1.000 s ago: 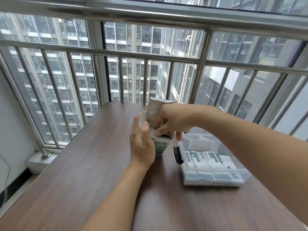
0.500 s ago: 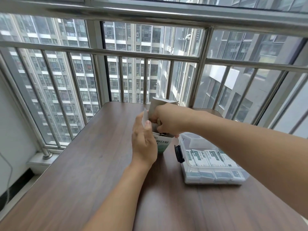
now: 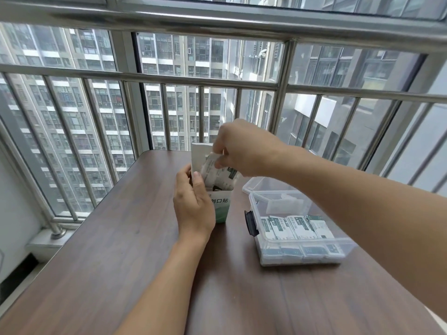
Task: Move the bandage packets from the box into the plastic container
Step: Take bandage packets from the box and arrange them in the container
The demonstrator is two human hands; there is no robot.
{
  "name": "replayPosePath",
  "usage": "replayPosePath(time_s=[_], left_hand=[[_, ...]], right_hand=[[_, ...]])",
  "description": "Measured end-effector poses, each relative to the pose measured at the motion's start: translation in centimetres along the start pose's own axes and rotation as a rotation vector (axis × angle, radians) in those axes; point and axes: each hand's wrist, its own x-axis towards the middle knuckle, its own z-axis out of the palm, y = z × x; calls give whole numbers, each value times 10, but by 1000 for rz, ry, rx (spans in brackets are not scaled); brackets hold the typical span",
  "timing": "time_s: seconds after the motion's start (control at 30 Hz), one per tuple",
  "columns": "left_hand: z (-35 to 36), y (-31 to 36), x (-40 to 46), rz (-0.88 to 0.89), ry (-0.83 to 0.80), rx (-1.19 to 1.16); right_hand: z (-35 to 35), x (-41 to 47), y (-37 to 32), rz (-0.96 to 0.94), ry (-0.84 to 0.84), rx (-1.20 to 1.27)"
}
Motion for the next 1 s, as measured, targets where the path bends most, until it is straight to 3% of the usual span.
replayPosePath(time_s=[0.1,0.3,0.37,0.43,0.5,0.57,0.73,0.87,1.0], left_hand=[[-1,3,0,-25,4,-14],[-5,11,0,37,79,10],[-8,23,-2,212,165,54],[-11,36,-6,458,189,101],[-11,50,-13,656,99,88],[-7,61,-22,729,-68,52],[-1,61,-28,590,-409,139],[-2,61,-26,426,-437,157],[-4,65,-23,55,-459,-90]], right_hand=[[-19,-19,12,35,52,141],[-24,-67,54,194,206,782],[-12,-78,64,324,185,1026],[3,-87,71,426,111,1121],[14,-93,73,444,18,1084],[14,-96,72,415,-69,1021],[-5,-89,69,281,-227,837],[-3,-77,65,272,-157,863],[12,-66,59,262,-78,977]])
